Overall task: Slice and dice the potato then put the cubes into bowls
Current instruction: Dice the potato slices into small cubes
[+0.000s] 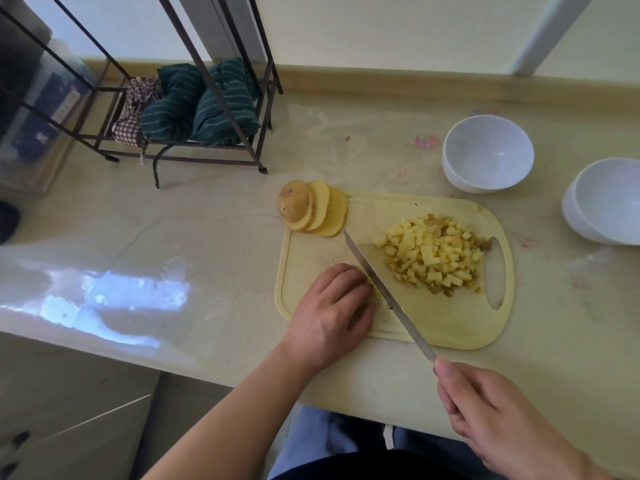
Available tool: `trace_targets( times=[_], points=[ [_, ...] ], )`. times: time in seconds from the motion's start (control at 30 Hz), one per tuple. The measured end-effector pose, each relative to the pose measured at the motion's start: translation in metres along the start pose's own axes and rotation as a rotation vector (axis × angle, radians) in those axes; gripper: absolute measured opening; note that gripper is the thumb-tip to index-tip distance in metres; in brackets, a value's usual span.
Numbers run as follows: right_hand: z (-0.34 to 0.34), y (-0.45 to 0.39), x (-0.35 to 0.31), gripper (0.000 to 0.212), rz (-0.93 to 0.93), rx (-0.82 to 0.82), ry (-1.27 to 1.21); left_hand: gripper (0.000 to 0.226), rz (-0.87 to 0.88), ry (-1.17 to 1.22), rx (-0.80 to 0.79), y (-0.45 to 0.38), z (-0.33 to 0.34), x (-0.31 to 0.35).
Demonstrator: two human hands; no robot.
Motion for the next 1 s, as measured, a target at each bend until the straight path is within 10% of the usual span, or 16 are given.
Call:
trace_targets(
  times=[0.47,1.0],
  points=[
    [-0.003,0.001,0.01,0.085,-0.043,0.065,0.202,0.02,-0.021,0.003,-0.013,-0.005,0.0,-0.001],
    [-0.016,-0.016,-0.008,0.063,-0.103,0.062,0.126,0.018,-0.045,0.031,-0.021,-0.006,-0.002,-0.003]
  ],
)
Point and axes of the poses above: each hand's wrist, its own y-axis away from the middle knuckle, its own z-axis out of the palm, x = y × z, the point moved 10 cm from there along -y, towards the middle knuckle, and after that the axes turned 3 degrees about -y, right-handed, at the moved point
